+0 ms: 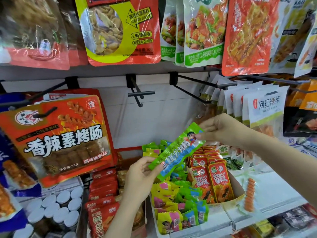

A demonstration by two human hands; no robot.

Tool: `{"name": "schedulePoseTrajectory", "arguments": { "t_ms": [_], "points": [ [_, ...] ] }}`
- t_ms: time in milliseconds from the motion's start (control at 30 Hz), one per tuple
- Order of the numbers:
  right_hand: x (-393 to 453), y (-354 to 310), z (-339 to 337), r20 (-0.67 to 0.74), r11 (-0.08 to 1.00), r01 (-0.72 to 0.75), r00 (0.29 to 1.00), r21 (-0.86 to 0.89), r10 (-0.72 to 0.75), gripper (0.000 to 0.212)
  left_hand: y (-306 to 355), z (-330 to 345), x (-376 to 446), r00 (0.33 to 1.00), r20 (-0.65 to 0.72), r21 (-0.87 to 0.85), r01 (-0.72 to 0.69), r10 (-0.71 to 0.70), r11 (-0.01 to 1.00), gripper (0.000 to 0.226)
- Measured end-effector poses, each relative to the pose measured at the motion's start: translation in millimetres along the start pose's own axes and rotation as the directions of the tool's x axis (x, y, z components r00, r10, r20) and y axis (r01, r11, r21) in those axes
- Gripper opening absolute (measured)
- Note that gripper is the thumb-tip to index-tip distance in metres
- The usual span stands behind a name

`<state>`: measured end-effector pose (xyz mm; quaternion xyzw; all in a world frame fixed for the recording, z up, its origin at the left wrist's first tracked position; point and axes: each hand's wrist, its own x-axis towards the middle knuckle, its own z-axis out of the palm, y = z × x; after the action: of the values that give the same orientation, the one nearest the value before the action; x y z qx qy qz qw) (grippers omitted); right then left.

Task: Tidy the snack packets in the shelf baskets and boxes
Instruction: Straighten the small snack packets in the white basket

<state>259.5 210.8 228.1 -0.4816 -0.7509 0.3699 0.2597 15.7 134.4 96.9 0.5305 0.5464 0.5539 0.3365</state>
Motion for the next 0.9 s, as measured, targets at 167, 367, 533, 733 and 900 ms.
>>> {"name": "schedulePoseTrajectory", "arguments": {
  "t_ms": [167,367,533,733,900],
  "points": [
    [6.6,16.3,-4.8,-0.456,1.0,-0.017,0.89,-0.023,0.005,0.045,-9.8,-4.7,27.2,0.97,0.011,0.493,-0.216,0.242,0.843,0.03],
    [15.4,19.6,9.4,-0.572,0.95,0.006,0.797,-0.312,-0.193,0.041,-7.8,21.4,92.0,0.918,0.385,0.738,-0.366,0.091,0.567,0.073],
    [23.3,20.3,21.9,-0.579,0.962,0.081,0.784,-0.262,-0.224,0.032,-18.4,37.5,108.5,0.872,0.461,0.836,-0.366,-0.162,0.409,0.092],
    [35.7,21.7,29.6,-0.507,0.966,0.059,0.843,-0.25,-0.183,0.035,-31.9,18.3,84.6,0.875,0.484,0.749,-0.401,-0.021,0.528,0.072],
    [47.3,20.0,52.2,-0.4,0.946,0.042,0.899,-0.322,-0.176,0.024,-37.0,8.8,68.9,0.883,0.466,0.69,-0.396,0.047,0.606,0.052]
  ]
}}
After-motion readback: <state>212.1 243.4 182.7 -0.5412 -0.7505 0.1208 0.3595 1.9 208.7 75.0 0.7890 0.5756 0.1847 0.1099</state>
